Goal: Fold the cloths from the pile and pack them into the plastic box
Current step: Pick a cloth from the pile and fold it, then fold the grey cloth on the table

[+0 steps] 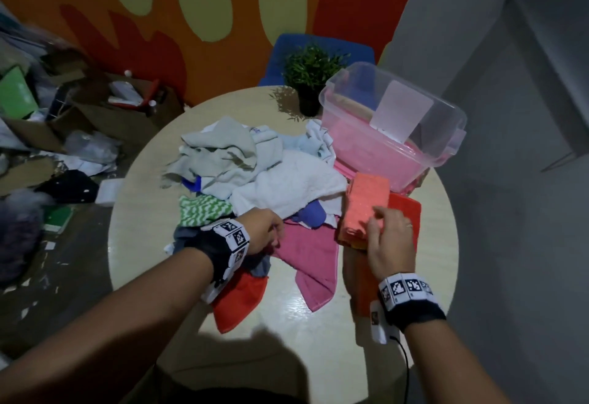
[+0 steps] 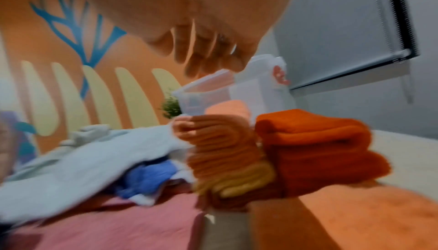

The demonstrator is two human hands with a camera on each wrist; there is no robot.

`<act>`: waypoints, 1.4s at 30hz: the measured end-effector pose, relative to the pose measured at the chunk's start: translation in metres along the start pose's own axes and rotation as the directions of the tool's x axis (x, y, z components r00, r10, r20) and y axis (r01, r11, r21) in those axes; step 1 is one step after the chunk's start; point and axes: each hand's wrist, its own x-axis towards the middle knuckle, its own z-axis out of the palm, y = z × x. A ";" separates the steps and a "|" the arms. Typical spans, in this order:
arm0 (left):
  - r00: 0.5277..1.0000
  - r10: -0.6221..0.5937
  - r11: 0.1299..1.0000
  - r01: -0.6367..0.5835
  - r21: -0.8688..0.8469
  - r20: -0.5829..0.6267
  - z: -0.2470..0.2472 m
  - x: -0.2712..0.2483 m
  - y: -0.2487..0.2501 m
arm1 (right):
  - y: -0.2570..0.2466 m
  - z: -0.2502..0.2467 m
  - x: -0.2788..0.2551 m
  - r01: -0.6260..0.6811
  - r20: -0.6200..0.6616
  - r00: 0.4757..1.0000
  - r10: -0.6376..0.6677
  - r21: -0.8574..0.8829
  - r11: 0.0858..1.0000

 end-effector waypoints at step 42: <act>0.821 0.487 0.861 -0.394 0.323 -0.298 -0.011 -0.045 -0.089 | -0.147 0.073 -0.064 -0.136 0.327 0.942 0.079 0.156 0.978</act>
